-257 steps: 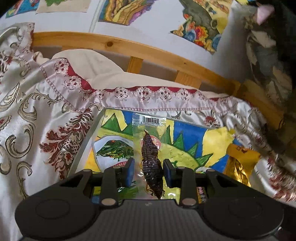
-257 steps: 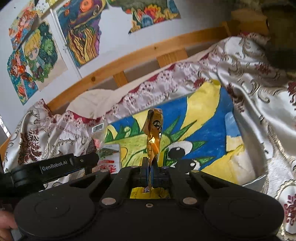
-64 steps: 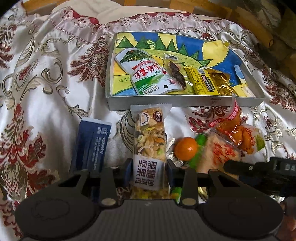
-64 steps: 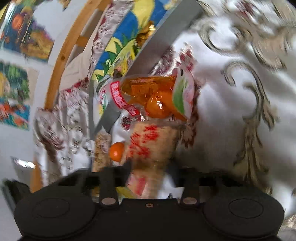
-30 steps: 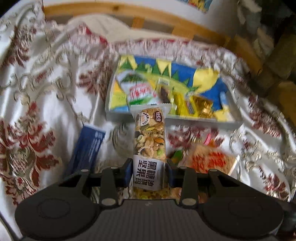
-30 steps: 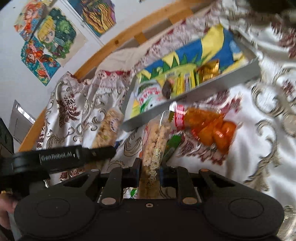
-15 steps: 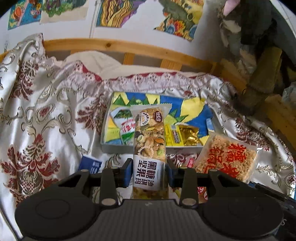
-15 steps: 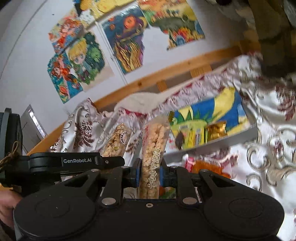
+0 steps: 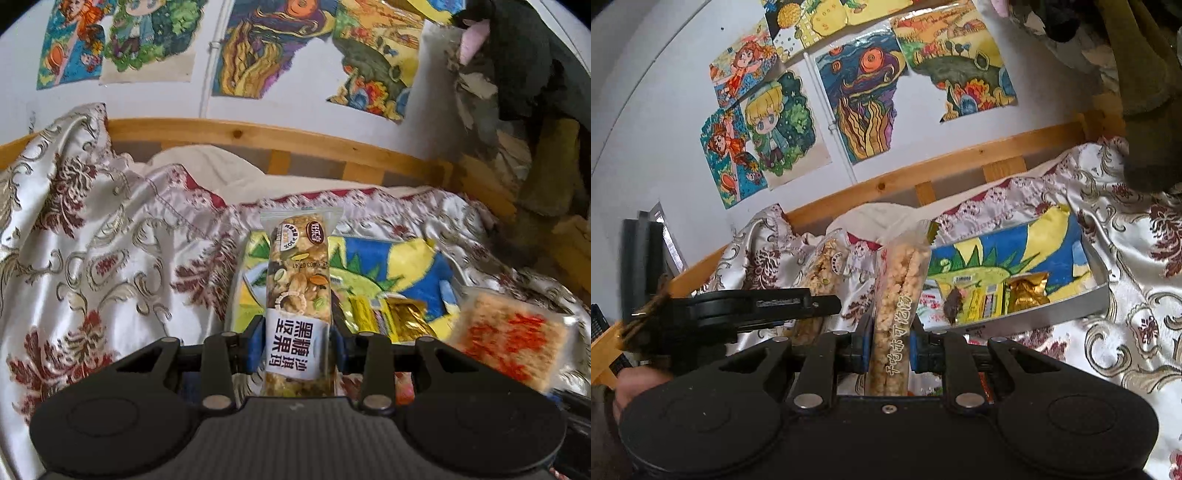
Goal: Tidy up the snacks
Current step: 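Carry both packets into the dinosaur tray and open both tools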
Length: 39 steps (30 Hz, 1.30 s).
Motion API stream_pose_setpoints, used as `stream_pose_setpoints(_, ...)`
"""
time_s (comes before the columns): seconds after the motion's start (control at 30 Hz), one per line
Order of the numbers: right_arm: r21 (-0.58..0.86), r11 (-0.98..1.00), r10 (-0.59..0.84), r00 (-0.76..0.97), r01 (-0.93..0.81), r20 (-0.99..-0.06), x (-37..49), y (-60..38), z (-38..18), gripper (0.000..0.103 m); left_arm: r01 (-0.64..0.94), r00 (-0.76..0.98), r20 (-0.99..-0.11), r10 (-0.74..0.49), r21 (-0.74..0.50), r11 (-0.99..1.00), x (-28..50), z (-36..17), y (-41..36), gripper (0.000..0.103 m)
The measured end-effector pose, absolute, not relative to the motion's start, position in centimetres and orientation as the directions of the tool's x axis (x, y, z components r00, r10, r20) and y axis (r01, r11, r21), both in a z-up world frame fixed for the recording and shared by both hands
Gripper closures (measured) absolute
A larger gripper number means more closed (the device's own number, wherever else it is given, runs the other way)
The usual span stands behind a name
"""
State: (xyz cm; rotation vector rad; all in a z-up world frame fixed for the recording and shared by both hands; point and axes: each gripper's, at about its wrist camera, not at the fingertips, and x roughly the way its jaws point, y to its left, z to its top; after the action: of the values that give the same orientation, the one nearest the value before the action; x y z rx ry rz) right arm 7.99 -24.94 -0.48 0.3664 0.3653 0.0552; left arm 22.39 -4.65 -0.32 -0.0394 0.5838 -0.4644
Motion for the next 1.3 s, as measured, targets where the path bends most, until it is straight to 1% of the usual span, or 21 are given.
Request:
stream_pose_setpoints(0.1,0.343,0.939,0.106,0.940,0.013,-0.325,8.5,-25.1,-0.3,0.083,0.387,0.760,-0.498,-0.418,-0.170,0.906,23.9,-0.2,-5.1,0.062)
stream_pose_setpoints(0.2,0.314,0.949,0.092,0.948,0.009,-0.304,10.4,-25.3,0.2,0.083,0.358,0.766,-0.481,-0.426,-0.230,0.905,26.0,0.0,-5.5,0.062)
stream_pose_setpoints(0.3,0.250,0.968,0.081,0.951,-0.004,-0.298,12.9,-25.5,0.5,0.083,0.342,0.776,-0.458,-0.434,-0.273,0.899,28.2,0.0,-5.8,0.062)
stream_pose_setpoints(0.4,0.198,0.980,0.070,0.959,-0.015,-0.274,15.8,-25.9,0.3,0.083,0.333,0.786,-0.444,-0.431,-0.283,0.899,30.1,-0.5,-6.2,0.062)
stream_pose_setpoints(0.5,0.190,0.982,0.055,0.961,-0.003,-0.270,18.9,-26.7,-0.3,0.083,0.325,0.786,-0.449,-0.425,-0.284,0.902,32.0,-1.2,-6.7,0.062)
stream_pose_setpoints(0.67,0.241,0.970,0.058,0.953,0.017,-0.298,22.9,-28.1,-1.9,0.083,0.335,0.787,-0.455,-0.416,-0.252,0.908,33.8,-2.3,-7.9,0.062)
stream_pose_setpoints(0.87,0.322,0.946,0.088,0.927,0.037,-0.364,25.6,-29.1,-4.4,0.083,0.333,0.751,-0.500,-0.431,-0.277,0.901,35.6,-4.3,-8.8,0.062)
stream_pose_setpoints(1.03,0.325,0.944,0.078,0.914,0.061,-0.398,26.2,-29.3,-5.7,0.083,0.331,0.729,-0.536,-0.426,-0.270,0.904,35.9,-5.8,-9.6,0.062)
stream_pose_setpoints(1.2,0.321,0.944,0.071,0.903,0.076,-0.423,26.5,-29.3,-6.2,0.083,0.344,0.712,-0.573,-0.406,-0.220,0.913,35.6,-7.1,-10.7,0.062)
stream_pose_setpoints(1.3,0.313,0.945,0.058,0.895,0.093,-0.442,26.6,-29.4,-6.5,0.082,0.347,0.699,-0.588,-0.407,-0.219,0.912,35.5,-7.5,-11.0,0.062)
